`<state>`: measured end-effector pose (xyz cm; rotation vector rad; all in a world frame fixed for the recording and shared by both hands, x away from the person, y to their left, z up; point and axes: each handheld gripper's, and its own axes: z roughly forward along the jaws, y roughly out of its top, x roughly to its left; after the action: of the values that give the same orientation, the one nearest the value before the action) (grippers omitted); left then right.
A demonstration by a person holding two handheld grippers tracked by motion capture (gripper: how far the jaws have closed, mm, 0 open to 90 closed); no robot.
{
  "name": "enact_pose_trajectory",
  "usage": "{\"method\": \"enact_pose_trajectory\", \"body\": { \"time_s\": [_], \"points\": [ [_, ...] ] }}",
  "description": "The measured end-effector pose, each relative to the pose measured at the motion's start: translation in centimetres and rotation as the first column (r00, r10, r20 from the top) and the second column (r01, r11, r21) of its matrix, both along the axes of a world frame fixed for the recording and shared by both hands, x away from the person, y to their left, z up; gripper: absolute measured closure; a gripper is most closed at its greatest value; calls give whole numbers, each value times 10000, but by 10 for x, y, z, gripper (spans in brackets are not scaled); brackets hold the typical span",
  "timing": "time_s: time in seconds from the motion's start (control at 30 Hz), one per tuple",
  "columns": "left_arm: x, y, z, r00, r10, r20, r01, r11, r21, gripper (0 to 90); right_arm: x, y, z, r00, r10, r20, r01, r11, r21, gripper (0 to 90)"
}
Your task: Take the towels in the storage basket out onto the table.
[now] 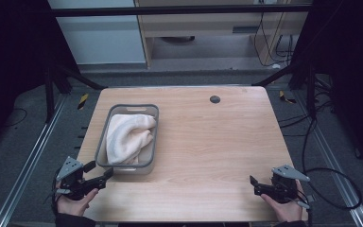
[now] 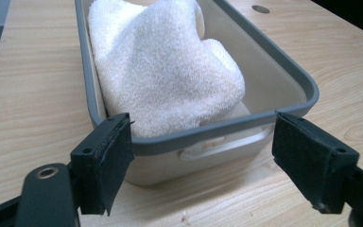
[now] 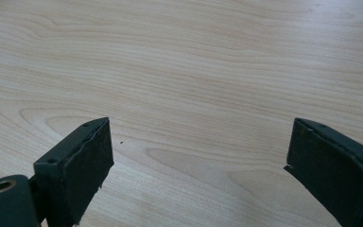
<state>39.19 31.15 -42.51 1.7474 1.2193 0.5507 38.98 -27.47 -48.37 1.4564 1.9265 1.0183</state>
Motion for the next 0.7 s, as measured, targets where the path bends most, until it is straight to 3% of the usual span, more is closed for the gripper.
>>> {"method": "enact_pose_trajectory", "body": {
  "time_s": [0.7],
  "points": [
    [21, -6, 38, 9995, -281, 174, 279, 9995, 131, 209, 0, -3, 1, 9999, -120, 102, 118, 9998, 128, 98]
  ]
}}
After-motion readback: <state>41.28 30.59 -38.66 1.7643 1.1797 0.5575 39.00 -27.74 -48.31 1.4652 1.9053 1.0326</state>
